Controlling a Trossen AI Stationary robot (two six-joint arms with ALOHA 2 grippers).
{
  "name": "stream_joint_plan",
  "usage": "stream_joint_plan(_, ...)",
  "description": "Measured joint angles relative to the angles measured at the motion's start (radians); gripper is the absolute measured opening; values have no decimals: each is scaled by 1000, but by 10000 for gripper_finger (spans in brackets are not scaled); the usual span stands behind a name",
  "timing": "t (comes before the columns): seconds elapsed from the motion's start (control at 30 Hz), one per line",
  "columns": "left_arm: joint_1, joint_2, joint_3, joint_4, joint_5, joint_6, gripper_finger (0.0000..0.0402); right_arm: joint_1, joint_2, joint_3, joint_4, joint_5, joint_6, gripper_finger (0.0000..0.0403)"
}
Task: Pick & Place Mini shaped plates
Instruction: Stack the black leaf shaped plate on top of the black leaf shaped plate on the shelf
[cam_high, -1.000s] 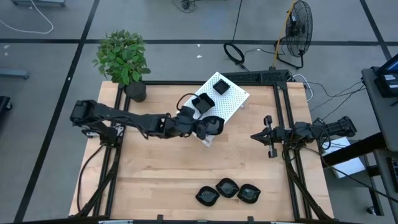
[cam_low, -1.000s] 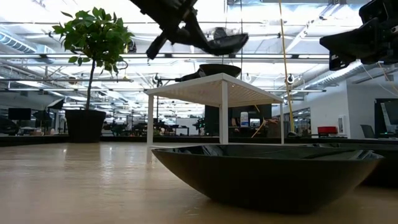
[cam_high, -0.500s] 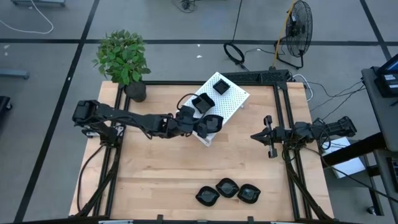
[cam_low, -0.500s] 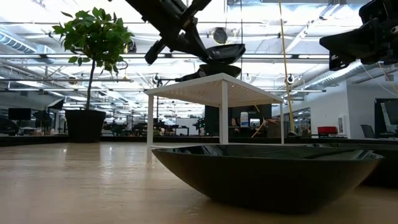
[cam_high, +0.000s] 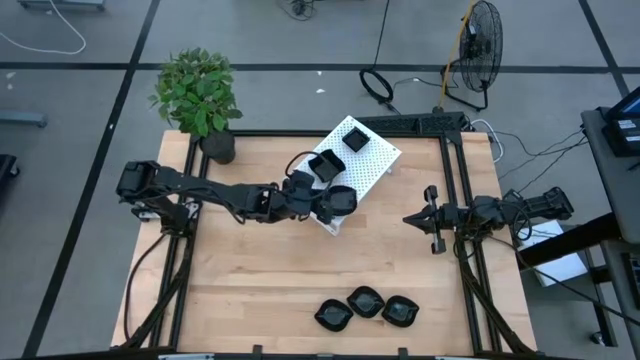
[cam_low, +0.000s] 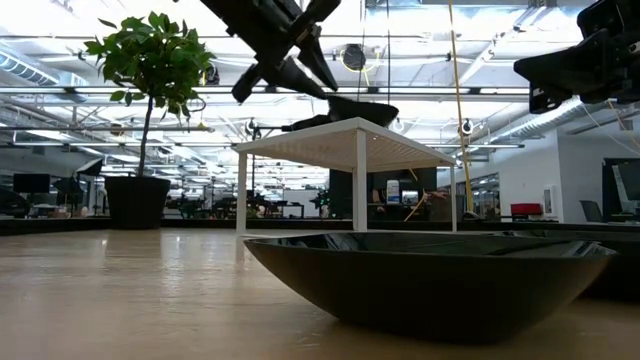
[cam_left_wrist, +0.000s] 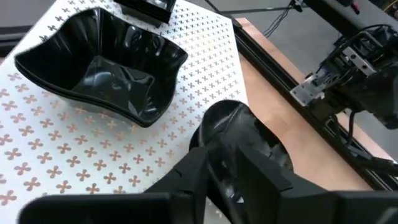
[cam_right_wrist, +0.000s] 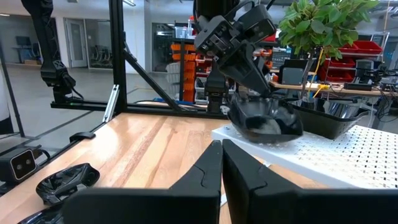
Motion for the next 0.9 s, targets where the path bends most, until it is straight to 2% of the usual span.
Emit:
stream_joint_plan(0.13,0,0,0,3,-14,31,106,0,0,0,0,0,0,0)
stream_joint_plan(0.37,-3,-51,0,34,6,199,131,0,0,0,0,0,0,0)
stream_joint_plan(0.47,-21,-84,0,114,150,326,133,0,0,0,0,0,0,0)
stream_joint_plan(0.57,-88,-87,1,343,319,454,134,0,1,0,0,0,0,0)
stream_joint_plan(0.63,-136,-85,36,377,392,510,134,0,0,0,0,0,0,0)
stream_joint_plan(0.7,-177,-78,116,269,385,530,134,0,0,0,1,0,0,0)
stream_joint_plan(0.77,-219,-58,218,56,312,532,134,0,0,0,0,0,0,0)
stream_joint_plan(0.83,-253,-2,329,-117,266,524,134,0,0,0,0,0,0,0)
stream_joint_plan(0.9,-281,68,425,-241,264,522,134,0,0,0,0,0,0,0)
